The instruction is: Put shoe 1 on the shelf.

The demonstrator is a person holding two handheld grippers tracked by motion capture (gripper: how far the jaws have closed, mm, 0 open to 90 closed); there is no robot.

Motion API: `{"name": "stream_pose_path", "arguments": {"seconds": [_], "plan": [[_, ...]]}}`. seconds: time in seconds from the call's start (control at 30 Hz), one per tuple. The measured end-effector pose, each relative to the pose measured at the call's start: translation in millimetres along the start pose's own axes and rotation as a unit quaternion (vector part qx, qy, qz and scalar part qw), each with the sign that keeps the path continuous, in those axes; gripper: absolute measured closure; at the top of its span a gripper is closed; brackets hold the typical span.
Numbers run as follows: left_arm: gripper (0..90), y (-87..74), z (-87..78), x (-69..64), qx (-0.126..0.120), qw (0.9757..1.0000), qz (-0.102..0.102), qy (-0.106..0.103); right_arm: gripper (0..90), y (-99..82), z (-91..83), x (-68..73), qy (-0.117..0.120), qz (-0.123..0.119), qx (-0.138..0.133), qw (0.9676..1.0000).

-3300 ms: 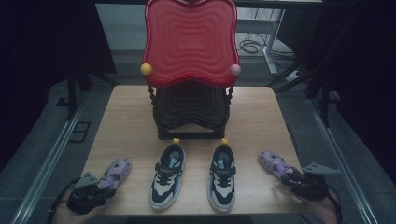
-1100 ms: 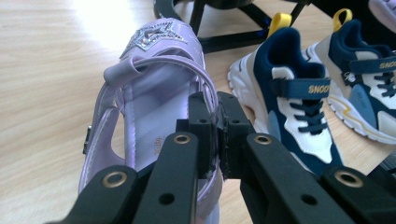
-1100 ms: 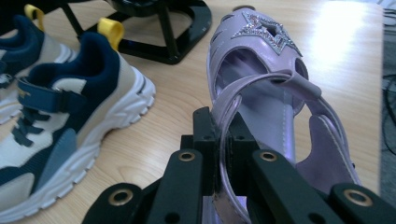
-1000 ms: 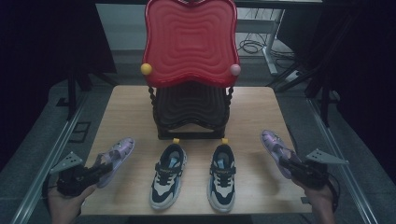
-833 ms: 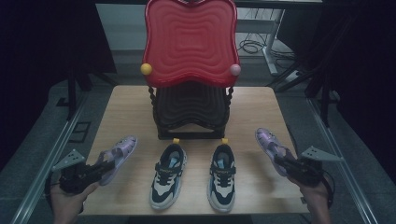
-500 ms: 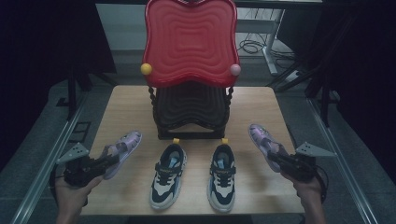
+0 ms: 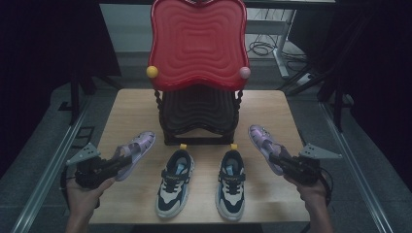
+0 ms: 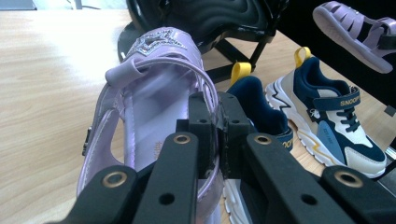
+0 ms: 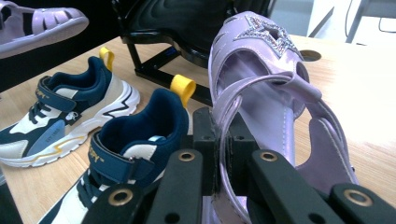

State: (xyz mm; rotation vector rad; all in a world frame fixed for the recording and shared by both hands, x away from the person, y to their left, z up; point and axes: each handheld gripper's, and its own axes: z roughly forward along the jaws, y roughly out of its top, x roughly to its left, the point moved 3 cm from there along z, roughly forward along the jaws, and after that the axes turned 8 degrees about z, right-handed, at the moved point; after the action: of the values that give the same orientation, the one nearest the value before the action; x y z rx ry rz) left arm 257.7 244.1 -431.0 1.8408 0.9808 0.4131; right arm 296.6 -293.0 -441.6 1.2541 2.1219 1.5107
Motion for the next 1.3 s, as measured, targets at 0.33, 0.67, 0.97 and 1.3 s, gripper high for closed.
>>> {"name": "stream_pose_path", "arguments": {"seconds": [0.33, 0.67, 0.97, 1.3], "plan": [[85.7, 6.9, 7.6, -7.5, -0.007, 0.9999, 0.007, -0.012, 85.6, 6.9, 8.4, 12.4, 0.02, -0.01, -0.002, 0.9998], [85.7, 16.4, 16.3, -16.1, -0.012, 0.9995, 0.017, -0.024, 85.6, 11.7, 17.7, 23.5, 0.035, -0.02, -0.002, 0.9992], [85.7, 28.1, 25.2, -23.7, -0.017, 0.9989, 0.025, -0.035, 85.6, 19.4, 30.5, 34.5, 0.053, -0.034, 0.0, 0.998], [85.7, 33.0, 34.5, -26.9, -0.021, 0.9988, 0.022, -0.039, 85.6, 23.8, 40.7, 43.7, 0.069, -0.042, -0.001, 0.9967]]}}
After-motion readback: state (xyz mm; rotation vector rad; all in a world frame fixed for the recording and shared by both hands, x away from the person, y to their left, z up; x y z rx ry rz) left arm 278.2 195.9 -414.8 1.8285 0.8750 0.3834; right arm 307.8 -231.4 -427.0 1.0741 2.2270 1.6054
